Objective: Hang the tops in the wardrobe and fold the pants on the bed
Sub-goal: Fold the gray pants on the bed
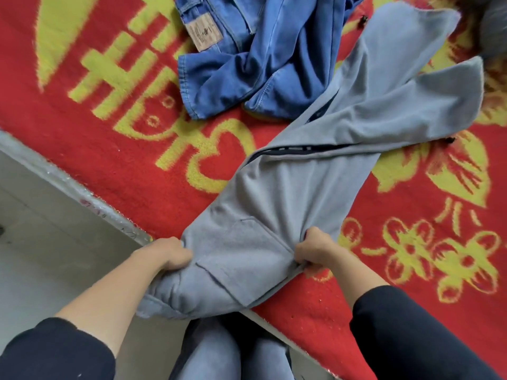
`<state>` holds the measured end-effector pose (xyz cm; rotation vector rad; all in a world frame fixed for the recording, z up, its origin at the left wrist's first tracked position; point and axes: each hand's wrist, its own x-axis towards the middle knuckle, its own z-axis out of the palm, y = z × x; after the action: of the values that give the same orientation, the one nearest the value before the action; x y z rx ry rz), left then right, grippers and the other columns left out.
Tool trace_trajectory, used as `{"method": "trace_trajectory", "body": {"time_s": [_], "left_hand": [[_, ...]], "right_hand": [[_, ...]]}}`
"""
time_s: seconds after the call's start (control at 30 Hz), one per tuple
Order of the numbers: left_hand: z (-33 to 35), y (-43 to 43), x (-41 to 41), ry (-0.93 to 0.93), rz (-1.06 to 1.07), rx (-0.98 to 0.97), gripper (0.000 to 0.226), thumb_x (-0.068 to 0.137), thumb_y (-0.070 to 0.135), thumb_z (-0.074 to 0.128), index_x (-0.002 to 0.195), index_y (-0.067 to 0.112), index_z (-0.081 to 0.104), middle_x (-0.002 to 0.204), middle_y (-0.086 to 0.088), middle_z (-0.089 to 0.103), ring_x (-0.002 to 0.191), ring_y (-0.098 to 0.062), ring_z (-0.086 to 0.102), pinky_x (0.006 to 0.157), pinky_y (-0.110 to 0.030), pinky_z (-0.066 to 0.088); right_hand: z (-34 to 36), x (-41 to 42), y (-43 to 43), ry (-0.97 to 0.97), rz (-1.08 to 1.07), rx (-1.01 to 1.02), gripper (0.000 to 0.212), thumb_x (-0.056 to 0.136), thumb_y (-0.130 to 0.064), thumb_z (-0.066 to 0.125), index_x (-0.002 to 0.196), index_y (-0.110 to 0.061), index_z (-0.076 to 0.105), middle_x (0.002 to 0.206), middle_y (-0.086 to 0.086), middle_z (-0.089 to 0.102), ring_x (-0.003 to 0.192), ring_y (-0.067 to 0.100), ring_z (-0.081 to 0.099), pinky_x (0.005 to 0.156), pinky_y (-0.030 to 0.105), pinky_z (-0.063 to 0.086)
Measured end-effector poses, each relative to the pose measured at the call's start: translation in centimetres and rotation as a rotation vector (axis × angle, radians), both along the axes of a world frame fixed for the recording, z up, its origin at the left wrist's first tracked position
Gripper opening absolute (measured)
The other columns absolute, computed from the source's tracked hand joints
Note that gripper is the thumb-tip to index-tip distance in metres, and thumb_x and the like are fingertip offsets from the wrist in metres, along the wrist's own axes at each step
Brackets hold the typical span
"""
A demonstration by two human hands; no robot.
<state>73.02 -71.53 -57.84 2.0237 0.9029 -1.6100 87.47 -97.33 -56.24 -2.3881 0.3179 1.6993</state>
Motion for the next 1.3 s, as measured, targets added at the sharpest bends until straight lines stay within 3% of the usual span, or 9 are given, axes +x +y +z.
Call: {"method": "trace_trajectory", "body": {"time_s": [0.17, 0.4, 0.57, 0.77, 0.9, 1.0, 1.07, 1.2, 1.3], "left_hand": [[1.3, -1.4, 6.2, -0.312, 0.013, 0.122, 0.045, 0.086, 0.031, 0.052, 0.123, 0.009, 0.04, 0.125, -0.015, 0.052, 0.113, -0.035, 0.052, 0.082, -0.04, 0.044], [1.2, -9.1, 19.4, -1.187, -0.173, 0.143, 0.068, 0.079, 0.021, 0.064, 0.142, 0.017, 0.039, 0.15, -0.007, 0.032, 0.136, -0.027, 0.03, 0.106, -0.04, 0.031], [-1.6, -11.4, 24.2, -1.204, -0.563, 0.046, 0.07, 0.082, 0.022, 0.061, 0.147, 0.021, 0.033, 0.157, 0.001, 0.023, 0.145, -0.018, 0.02, 0.116, -0.035, 0.016], [-3.5, -11.2, 25.4, -1.203, -0.387, -0.034, 0.065, 0.084, 0.027, 0.061, 0.144, 0.024, 0.038, 0.154, 0.006, 0.03, 0.139, -0.012, 0.032, 0.111, -0.022, 0.021], [-3.3, -10.7, 25.6, -1.261, -0.261, -0.091, 0.055, 0.083, 0.032, 0.064, 0.135, 0.03, 0.049, 0.146, 0.013, 0.042, 0.131, -0.006, 0.039, 0.1, -0.016, 0.028], [-2.7, -10.0, 26.7, -1.262, 0.105, -0.194, 0.028, 0.087, 0.038, 0.053, 0.109, 0.025, 0.064, 0.109, 0.006, 0.068, 0.101, -0.013, 0.059, 0.087, -0.028, 0.042], [-2.7, -9.2, 27.6, -1.252, 0.347, -0.198, 0.031, 0.086, 0.042, 0.045, 0.089, 0.017, 0.063, 0.08, -0.003, 0.065, 0.077, -0.018, 0.059, 0.074, -0.037, 0.044], [-3.6, -8.1, 28.1, -1.196, 0.584, -0.141, 0.042, 0.095, 0.039, 0.049, 0.077, 0.002, 0.056, 0.074, -0.021, 0.056, 0.065, -0.014, 0.044, 0.065, -0.041, 0.04], [-4.0, -7.7, 27.1, -1.159, 0.577, -0.072, 0.035, 0.096, 0.033, 0.05, 0.07, 0.011, 0.057, 0.071, -0.013, 0.056, 0.068, -0.015, 0.048, 0.065, -0.037, 0.037]], "right_hand": [[-0.6, 5.4, -1.7, -0.231, -0.159, 0.097, 0.012, 0.076, -0.014, 0.062, 0.069, -0.005, 0.056, 0.061, 0.013, 0.064, 0.048, 0.027, 0.063, 0.046, 0.035, 0.054], [-2.3, 17.2, -5.3, -0.677, -0.839, 0.294, 0.018, 0.086, -0.019, 0.056, 0.097, -0.004, 0.056, 0.073, 0.009, 0.057, 0.056, 0.019, 0.056, 0.054, 0.032, 0.048], [-3.3, 23.1, -8.0, -0.769, -1.329, 0.326, 0.04, 0.078, -0.021, 0.065, 0.113, -0.005, 0.057, 0.106, 0.007, 0.064, 0.092, 0.022, 0.065, 0.064, 0.03, 0.054], [-1.7, 28.7, -8.8, -0.955, -1.707, 0.247, 0.02, 0.062, -0.006, 0.068, 0.078, -0.01, 0.057, 0.08, 0.003, 0.067, 0.071, 0.023, 0.067, 0.06, 0.032, 0.056], [1.1, 34.4, -7.0, -1.28, -1.477, 0.226, 0.013, 0.074, -0.007, 0.06, 0.087, -0.008, 0.064, 0.073, -0.003, 0.058, 0.066, 0.019, 0.055, 0.056, 0.026, 0.039], [3.3, 38.5, -3.6, -1.405, -1.038, 0.358, 0.014, 0.073, -0.016, 0.062, 0.066, -0.017, 0.05, 0.061, -0.008, 0.048, 0.051, 0.006, 0.043, 0.057, 0.022, 0.034], [4.1, 40.3, -1.0, -1.355, -0.763, 0.474, 0.018, 0.074, -0.024, 0.064, 0.064, -0.018, 0.05, 0.062, -0.01, 0.048, 0.054, 0.002, 0.043, 0.06, 0.021, 0.036], [2.2, 39.8, 2.2, -0.999, -0.419, 0.648, 0.028, 0.077, -0.033, 0.067, 0.101, -0.019, 0.067, 0.088, -0.007, 0.063, 0.083, 0.006, 0.059, 0.072, 0.018, 0.044], [-1.3, 36.6, 1.0, -0.917, -0.055, 0.409, 0.054, 0.079, -0.035, 0.063, 0.13, -0.021, 0.053, 0.127, 0.002, 0.059, 0.117, 0.019, 0.054, 0.093, 0.023, 0.041]]}}
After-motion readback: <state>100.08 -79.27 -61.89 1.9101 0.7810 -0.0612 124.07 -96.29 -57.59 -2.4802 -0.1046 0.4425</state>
